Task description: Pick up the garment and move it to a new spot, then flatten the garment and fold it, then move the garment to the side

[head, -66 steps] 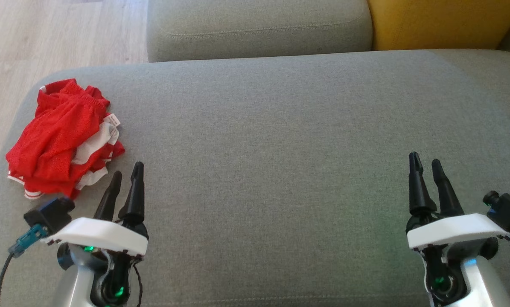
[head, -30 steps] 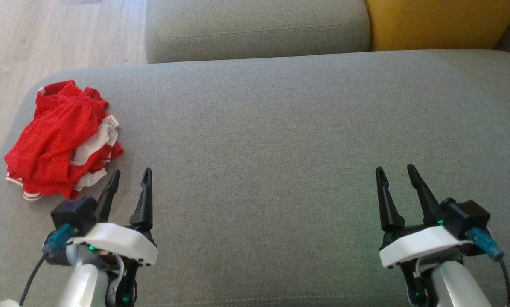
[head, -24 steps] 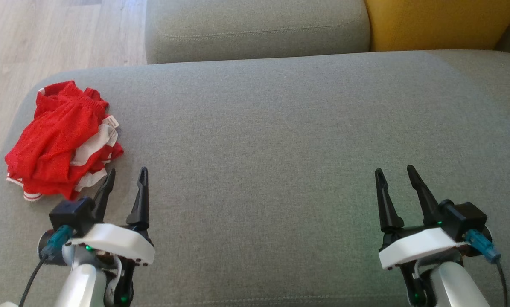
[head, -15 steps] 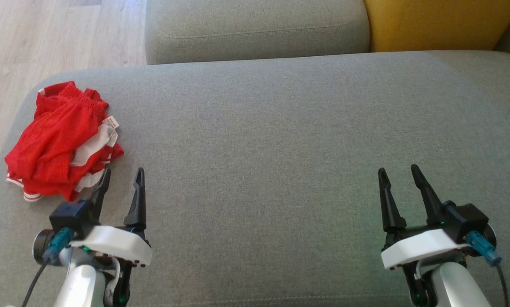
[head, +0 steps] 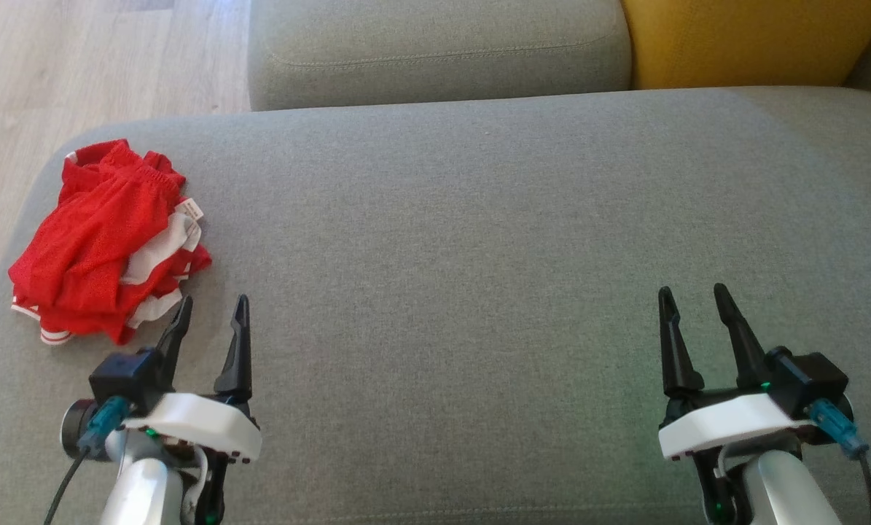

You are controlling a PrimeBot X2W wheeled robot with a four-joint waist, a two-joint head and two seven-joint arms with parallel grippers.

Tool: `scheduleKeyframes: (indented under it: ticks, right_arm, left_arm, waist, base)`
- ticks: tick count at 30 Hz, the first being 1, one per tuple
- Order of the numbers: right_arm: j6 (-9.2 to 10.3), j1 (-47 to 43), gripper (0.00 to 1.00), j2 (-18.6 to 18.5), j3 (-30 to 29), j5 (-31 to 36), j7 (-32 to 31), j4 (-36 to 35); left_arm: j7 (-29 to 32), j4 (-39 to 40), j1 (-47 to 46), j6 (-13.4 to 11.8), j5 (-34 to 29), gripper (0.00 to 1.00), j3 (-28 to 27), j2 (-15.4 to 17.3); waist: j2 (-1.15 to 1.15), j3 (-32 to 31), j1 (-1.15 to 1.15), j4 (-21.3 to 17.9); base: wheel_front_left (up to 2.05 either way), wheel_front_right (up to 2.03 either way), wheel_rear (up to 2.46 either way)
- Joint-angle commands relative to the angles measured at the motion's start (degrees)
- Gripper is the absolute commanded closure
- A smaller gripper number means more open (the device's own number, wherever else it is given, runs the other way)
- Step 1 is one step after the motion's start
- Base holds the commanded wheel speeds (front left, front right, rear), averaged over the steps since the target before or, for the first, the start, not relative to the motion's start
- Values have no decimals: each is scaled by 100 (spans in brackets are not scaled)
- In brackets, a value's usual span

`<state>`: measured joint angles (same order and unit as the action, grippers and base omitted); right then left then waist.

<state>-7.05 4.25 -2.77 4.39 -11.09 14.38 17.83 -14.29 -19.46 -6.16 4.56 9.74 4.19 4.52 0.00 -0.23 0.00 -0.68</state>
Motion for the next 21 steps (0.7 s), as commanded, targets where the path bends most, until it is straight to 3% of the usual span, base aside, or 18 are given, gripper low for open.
scheduleKeyframes:
  ticks: [1,21]
  right_arm:
    - [-44,208,0,-11,106,-33,62,-133]
    - [-44,270,0,-11,75,38,62,12]
  left_arm:
    - [-71,138,-223,23,14,0,-255,41]
    - [-71,-138,-243,125,-19,0,-452,-62]
  waist:
    - [0,-2,0,-3]
    - [0,5,0,2]
  base:
    - [0,0,0]
    - [0,0,0]
